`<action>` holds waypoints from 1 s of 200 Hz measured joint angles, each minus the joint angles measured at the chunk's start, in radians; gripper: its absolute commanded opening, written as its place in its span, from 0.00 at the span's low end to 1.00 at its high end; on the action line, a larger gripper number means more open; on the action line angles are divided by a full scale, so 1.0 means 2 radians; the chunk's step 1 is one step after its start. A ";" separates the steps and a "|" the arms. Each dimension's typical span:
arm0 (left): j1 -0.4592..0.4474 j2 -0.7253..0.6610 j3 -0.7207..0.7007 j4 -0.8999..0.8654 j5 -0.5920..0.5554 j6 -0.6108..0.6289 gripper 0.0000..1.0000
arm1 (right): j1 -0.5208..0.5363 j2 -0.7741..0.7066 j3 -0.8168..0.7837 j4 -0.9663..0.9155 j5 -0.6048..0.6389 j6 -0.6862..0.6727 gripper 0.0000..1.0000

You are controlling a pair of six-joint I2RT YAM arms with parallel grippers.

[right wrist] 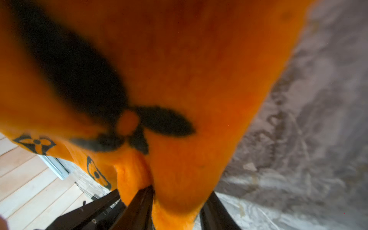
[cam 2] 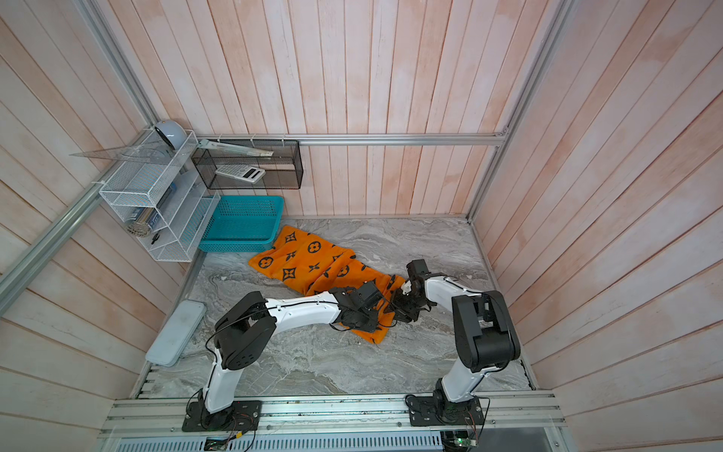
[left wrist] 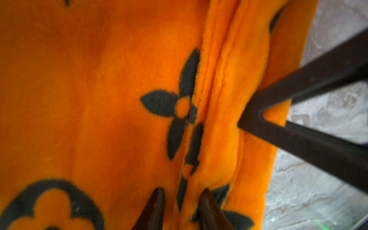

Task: Roll up the pillowcase
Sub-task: Roll the pillowcase at the center of the board.

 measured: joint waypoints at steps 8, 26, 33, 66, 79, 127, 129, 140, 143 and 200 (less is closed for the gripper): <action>0.003 -0.006 -0.010 0.009 0.004 -0.006 0.63 | 0.002 0.001 -0.001 0.003 0.006 0.005 0.15; 0.019 -0.026 -0.035 0.028 0.015 -0.015 0.71 | 0.002 0.003 -0.003 0.004 0.009 0.002 0.00; 0.025 -0.035 -0.044 0.031 0.019 -0.020 0.73 | 0.002 0.003 -0.003 0.004 0.009 0.003 0.00; 0.056 -0.078 -0.081 0.034 0.020 -0.038 0.74 | -0.003 -0.015 -0.015 -0.002 0.028 0.003 0.00; 0.063 -0.098 -0.090 0.032 0.015 -0.041 0.75 | -0.015 -0.033 -0.027 -0.014 0.039 -0.001 0.00; 0.067 -0.134 -0.093 0.027 -0.003 -0.039 0.75 | -0.054 -0.108 -0.047 -0.106 0.090 -0.027 0.00; 0.067 -0.134 -0.094 0.027 -0.003 -0.039 0.75 | -0.054 -0.110 -0.046 -0.110 0.091 -0.028 0.00; 0.071 -0.133 -0.098 0.026 -0.006 -0.039 0.75 | -0.053 -0.113 -0.038 -0.128 0.097 -0.033 0.00; 0.072 -0.133 -0.099 0.026 -0.006 -0.039 0.75 | -0.053 -0.113 -0.036 -0.131 0.098 -0.034 0.00; 0.107 -0.133 -0.109 0.019 -0.016 -0.030 0.75 | -0.017 -0.080 0.026 -0.171 0.116 -0.041 0.00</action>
